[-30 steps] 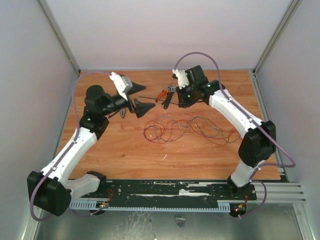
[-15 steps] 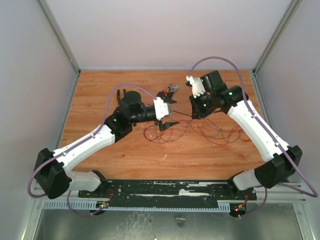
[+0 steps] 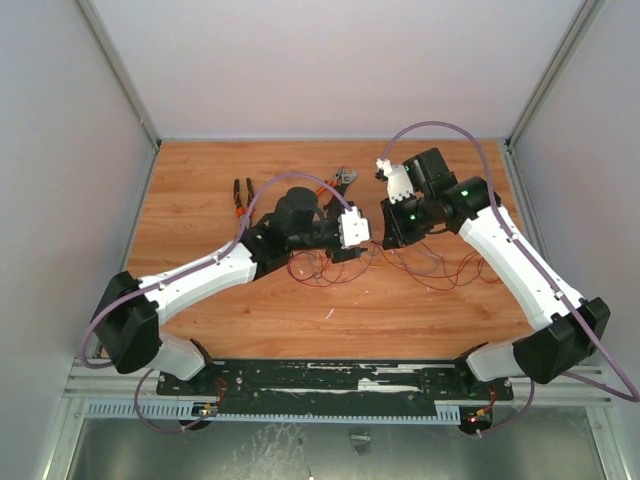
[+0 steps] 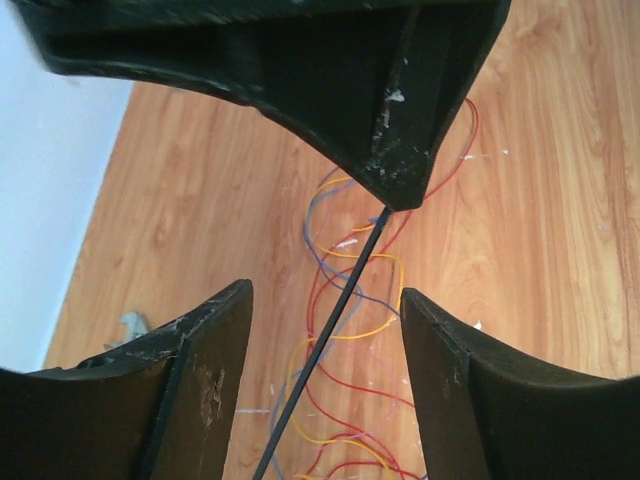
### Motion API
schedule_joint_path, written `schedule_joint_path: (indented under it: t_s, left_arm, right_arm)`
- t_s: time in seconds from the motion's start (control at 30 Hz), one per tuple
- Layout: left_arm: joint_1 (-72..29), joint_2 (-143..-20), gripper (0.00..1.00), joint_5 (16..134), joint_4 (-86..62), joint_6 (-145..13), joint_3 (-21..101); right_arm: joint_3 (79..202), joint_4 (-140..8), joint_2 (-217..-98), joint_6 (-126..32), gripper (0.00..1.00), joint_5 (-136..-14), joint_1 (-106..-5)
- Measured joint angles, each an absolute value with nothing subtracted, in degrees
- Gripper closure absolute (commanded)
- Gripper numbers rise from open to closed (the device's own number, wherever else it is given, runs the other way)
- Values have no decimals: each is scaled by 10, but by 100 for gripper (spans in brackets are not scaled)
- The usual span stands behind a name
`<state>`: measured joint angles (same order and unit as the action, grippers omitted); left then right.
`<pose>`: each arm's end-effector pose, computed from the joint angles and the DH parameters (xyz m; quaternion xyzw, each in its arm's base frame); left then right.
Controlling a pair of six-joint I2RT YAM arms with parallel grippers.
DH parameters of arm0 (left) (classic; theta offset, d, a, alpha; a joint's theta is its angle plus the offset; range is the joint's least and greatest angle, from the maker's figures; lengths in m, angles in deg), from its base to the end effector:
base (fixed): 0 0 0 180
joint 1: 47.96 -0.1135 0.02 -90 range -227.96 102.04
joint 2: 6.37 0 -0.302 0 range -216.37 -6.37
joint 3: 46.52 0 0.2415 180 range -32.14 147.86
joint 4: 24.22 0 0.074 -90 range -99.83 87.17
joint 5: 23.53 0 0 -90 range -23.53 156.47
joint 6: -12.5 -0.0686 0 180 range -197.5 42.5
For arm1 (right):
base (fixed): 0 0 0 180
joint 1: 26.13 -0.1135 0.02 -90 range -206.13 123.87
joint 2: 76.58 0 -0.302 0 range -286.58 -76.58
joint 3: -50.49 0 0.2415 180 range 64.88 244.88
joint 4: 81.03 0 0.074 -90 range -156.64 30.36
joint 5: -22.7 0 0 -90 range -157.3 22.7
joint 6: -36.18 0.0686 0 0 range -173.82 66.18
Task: Zip-tie the wires
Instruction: Pick up the ribbon at the center of the board.
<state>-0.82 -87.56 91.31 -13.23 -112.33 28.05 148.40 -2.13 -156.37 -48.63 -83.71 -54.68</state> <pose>0.2125 -0.2714 0.3429 0.6128 0.5116 -0.2344 0.5548 0.2228 0.1433 0.3638 -0.2291 0.9306 0.2046 0.1988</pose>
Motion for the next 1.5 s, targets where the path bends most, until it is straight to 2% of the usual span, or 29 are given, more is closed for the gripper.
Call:
schedule_joint_path:
  t_s: [0.23, 0.63, 1.03, 1.13, 1.23, 1.3, 1.5]
  left_arm:
    - [11, -914, 51, 905, -122, -1132, 292]
    - [32, -929, 58, 891, -119, -1133, 312]
    - [36, -956, 74, 870, -101, -1146, 319]
    - [37, -958, 74, 865, -97, -1148, 320]
    - [37, -958, 62, 860, -96, -1149, 325]
    - [39, -958, 57, 857, -97, -1150, 327]
    - [46, -958, 55, 852, -96, -1150, 331]
  right_arm:
    - [1481, -22, -1559, -475, 95, -850, -547]
    - [1470, -27, -1558, -465, 95, -844, -547]
    - [1470, -33, -1558, -463, 94, -845, -547]
    - [1470, -33, -1558, -463, 94, -845, -547]
    - [1470, -33, -1558, -463, 94, -844, -547]
    - [1470, -33, -1559, -463, 94, -844, -547]
    - [1470, -34, -1560, -462, 94, -843, -547]
